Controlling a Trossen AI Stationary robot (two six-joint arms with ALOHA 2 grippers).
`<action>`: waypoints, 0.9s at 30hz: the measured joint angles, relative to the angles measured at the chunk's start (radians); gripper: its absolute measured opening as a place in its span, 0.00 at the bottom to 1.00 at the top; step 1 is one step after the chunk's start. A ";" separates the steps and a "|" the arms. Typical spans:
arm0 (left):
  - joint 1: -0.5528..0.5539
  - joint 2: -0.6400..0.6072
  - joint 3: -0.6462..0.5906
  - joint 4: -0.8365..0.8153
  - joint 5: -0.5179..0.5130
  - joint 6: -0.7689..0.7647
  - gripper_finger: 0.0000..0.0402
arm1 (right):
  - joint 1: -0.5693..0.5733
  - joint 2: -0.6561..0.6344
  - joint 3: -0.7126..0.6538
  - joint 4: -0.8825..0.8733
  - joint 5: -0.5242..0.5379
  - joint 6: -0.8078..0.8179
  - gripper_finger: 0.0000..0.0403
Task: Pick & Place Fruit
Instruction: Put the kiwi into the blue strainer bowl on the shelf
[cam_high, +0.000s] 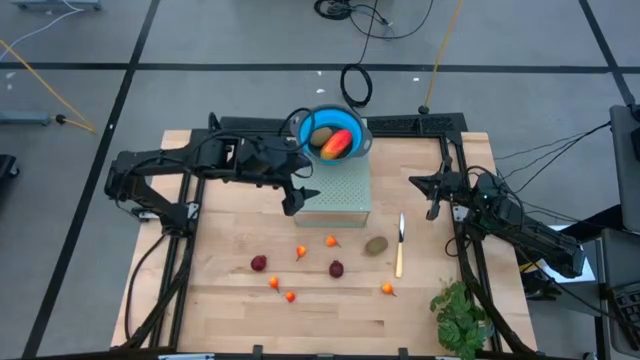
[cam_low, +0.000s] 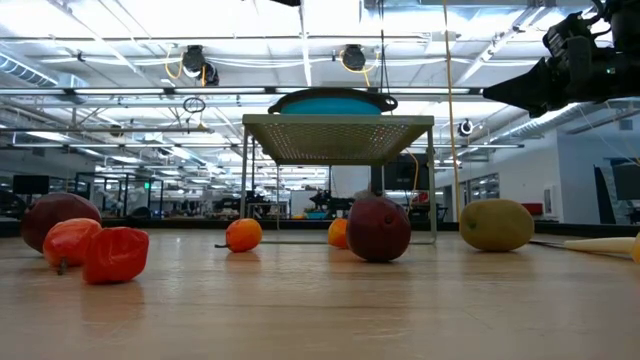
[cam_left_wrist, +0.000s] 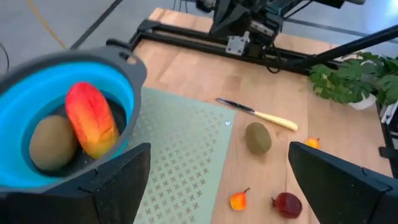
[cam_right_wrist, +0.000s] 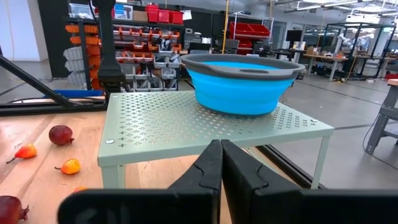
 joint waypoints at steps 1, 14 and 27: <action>0.000 0.000 0.000 -0.010 0.000 -0.016 0.94 | 0.000 0.000 0.000 0.000 0.000 -0.010 0.00; -0.030 -0.004 -0.129 0.097 -0.077 -0.074 0.94 | 0.000 0.000 0.000 0.000 0.000 -0.022 0.00; -0.093 -0.019 -0.318 0.354 -0.078 -0.122 0.92 | 0.000 0.000 0.000 0.000 -0.002 -0.013 0.00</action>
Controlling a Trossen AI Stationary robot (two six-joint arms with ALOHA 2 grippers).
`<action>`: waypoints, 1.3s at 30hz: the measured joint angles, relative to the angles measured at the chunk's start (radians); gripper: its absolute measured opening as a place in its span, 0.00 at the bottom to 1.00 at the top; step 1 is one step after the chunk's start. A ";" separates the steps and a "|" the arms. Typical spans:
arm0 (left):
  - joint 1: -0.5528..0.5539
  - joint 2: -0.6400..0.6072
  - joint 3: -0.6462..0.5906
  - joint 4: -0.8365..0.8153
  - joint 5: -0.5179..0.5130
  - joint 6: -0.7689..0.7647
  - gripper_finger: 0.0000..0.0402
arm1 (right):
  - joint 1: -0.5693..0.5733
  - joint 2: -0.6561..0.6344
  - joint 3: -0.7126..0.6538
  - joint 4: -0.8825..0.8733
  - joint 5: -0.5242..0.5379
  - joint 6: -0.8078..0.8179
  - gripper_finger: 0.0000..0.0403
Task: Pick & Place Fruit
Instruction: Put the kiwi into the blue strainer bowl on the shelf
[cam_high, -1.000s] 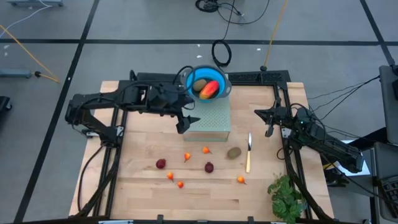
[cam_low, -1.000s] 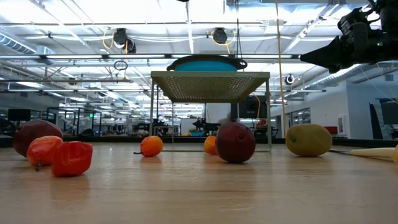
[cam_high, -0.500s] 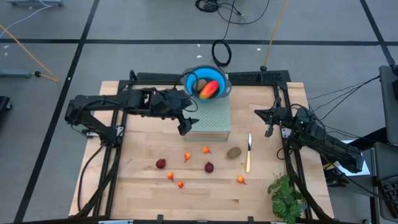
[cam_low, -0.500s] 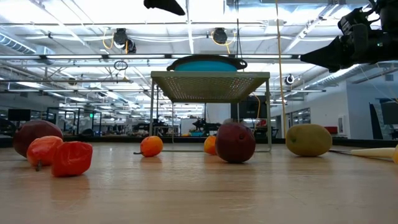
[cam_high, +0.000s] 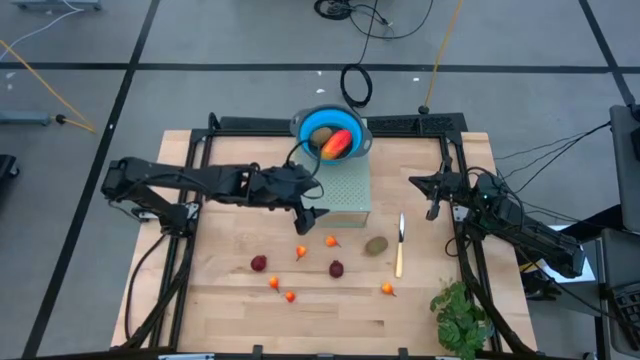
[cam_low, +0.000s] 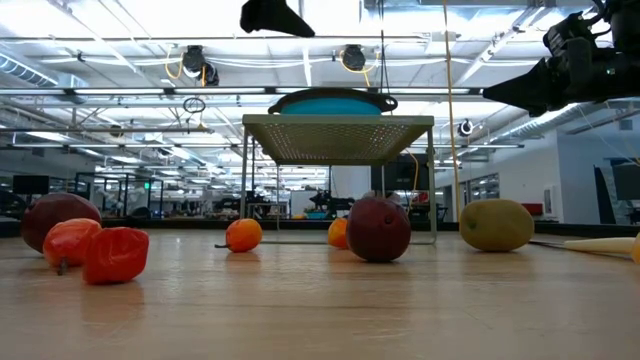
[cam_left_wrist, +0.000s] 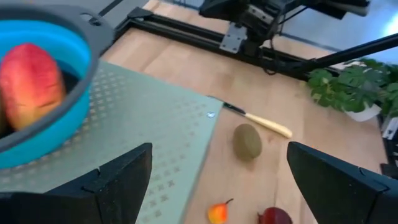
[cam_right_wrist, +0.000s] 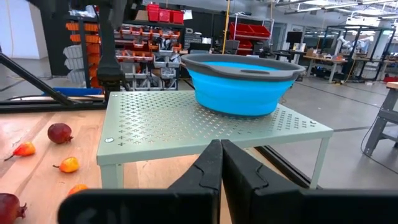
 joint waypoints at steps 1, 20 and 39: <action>-0.005 0.000 -0.010 0.016 0.000 -0.001 0.92 | 0.000 0.000 0.000 0.000 -0.001 0.001 0.00; -0.079 -0.001 -0.238 0.350 -0.001 -0.055 0.92 | 0.000 0.000 0.000 -0.004 -0.265 0.152 0.00; -0.135 -0.013 -0.404 0.574 -0.080 -0.106 0.91 | 0.000 0.000 0.000 0.000 -0.343 0.223 0.00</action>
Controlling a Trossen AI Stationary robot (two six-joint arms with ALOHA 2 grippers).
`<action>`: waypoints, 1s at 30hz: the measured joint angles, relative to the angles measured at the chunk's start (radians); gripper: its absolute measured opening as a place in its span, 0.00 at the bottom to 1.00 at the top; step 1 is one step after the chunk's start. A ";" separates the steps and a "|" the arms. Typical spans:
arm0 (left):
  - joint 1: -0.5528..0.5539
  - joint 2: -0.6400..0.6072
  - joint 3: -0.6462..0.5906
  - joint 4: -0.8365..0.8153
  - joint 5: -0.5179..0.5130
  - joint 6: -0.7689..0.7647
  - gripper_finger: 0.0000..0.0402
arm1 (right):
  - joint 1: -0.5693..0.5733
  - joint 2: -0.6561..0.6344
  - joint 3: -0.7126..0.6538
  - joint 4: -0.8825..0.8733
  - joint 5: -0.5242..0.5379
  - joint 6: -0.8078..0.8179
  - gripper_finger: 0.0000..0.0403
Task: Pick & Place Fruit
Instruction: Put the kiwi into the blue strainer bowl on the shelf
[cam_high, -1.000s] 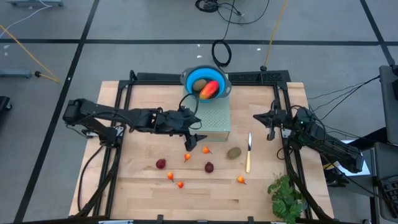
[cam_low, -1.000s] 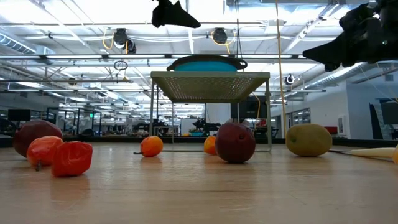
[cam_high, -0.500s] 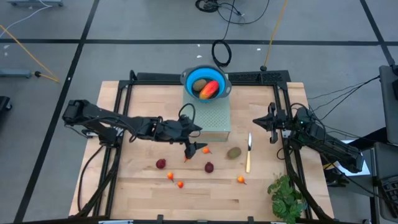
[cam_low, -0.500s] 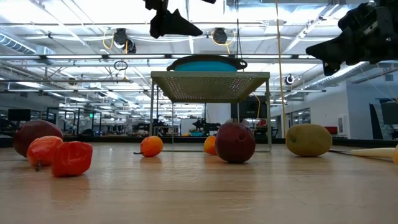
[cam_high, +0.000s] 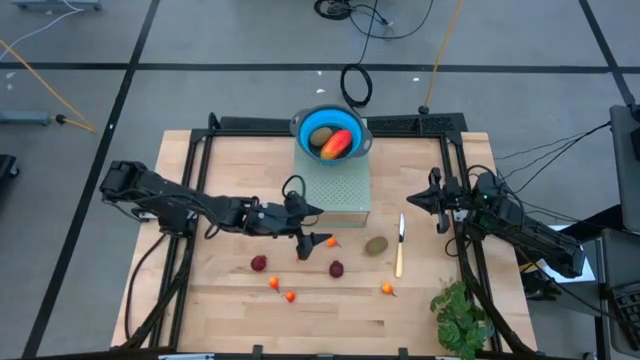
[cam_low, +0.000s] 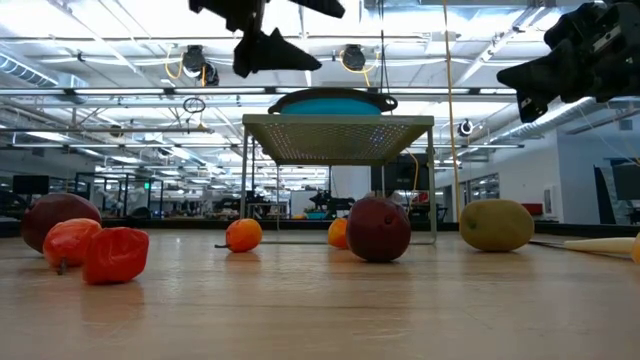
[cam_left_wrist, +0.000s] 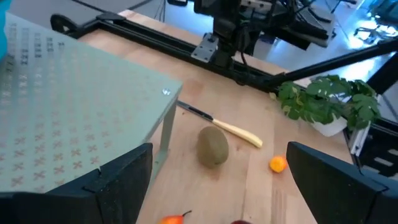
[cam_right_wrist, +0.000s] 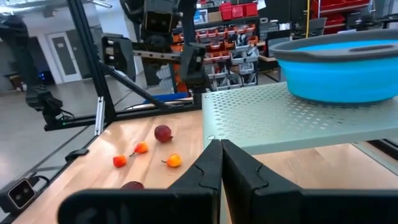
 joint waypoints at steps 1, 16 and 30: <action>0.000 -0.012 -0.019 0.010 0.001 -0.001 0.91 | 0.000 0.000 0.000 0.001 0.000 0.000 0.00; -0.001 -0.302 -0.238 0.079 0.000 0.042 0.91 | 0.000 0.017 0.000 0.010 0.003 0.007 0.00; 0.002 -0.453 -0.260 -0.138 0.002 0.107 0.91 | 0.000 0.020 0.000 0.010 0.015 0.023 0.00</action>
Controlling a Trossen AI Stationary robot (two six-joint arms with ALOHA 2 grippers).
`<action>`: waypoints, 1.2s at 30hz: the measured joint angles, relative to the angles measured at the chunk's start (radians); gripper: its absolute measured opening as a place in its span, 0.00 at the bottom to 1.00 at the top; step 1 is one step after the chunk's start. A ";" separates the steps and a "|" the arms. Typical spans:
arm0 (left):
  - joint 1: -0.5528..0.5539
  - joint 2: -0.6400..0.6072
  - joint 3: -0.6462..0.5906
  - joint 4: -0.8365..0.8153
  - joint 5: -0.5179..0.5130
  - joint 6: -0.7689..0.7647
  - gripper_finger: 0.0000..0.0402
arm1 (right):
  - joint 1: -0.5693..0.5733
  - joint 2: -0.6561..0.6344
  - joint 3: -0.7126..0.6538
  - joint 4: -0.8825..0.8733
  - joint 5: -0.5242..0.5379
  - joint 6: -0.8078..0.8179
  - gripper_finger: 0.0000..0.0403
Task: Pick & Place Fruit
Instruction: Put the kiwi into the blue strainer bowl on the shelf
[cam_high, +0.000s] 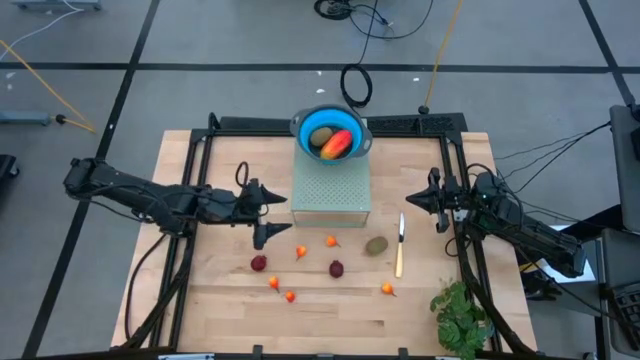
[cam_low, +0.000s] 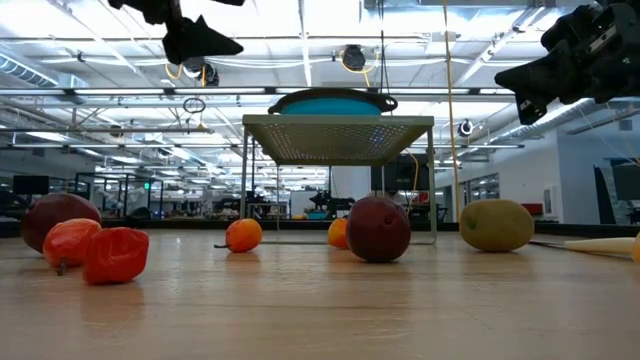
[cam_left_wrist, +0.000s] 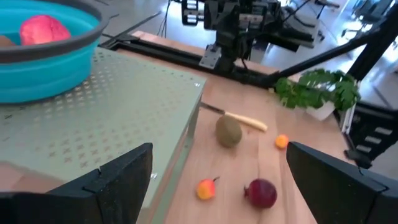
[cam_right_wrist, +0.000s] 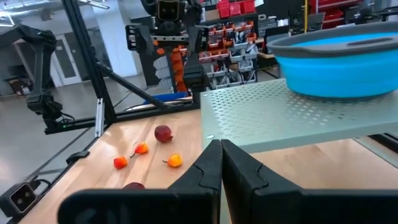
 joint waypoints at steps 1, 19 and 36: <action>0.000 -0.010 0.000 -0.008 0.000 0.002 0.91 | 0.000 0.000 0.000 0.000 0.015 0.002 0.00; 0.014 -0.236 0.000 -0.329 0.016 0.017 0.77 | 0.000 0.000 0.000 -0.002 0.074 0.063 0.00; 0.014 -0.295 0.000 -0.484 0.054 0.069 0.19 | 0.000 0.080 0.000 0.008 0.072 0.097 0.00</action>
